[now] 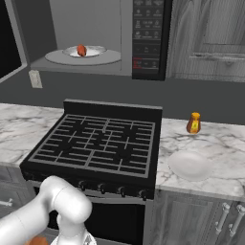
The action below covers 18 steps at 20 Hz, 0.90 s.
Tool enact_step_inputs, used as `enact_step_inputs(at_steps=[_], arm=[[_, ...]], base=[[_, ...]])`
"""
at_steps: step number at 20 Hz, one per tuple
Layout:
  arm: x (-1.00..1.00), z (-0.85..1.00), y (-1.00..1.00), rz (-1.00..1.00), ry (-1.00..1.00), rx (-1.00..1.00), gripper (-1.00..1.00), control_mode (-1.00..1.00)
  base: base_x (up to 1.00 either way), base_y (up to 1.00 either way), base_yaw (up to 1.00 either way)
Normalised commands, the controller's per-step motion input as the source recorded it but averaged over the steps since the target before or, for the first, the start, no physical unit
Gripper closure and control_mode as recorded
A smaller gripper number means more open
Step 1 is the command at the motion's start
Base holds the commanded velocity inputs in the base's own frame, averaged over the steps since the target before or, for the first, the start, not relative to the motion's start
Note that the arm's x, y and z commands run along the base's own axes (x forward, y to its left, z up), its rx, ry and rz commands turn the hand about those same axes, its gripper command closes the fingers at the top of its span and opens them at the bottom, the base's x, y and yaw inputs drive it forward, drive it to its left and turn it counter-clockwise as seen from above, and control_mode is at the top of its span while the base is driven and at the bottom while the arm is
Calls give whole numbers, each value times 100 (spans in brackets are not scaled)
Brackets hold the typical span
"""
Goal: Pick the sweet potato from the counter and place it in the microwave. Then turn on the microwave.
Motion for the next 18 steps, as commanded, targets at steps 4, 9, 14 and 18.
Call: enact_step_inputs(at_steps=[4, 9, 14, 18], arm=[[22, -7, 19, -6, 0, 1, 100, -100], [19, -7, 20, -6, 0, 1, 100, -100], [17, -4, 18, -6, 0, 2, 100, -100], [20, -5, 17, -5, 0, 2, 100, -100]], base=[[0, 0, 0], [0, 0, 0], [0, 0, 0], [0, 0, 0]])
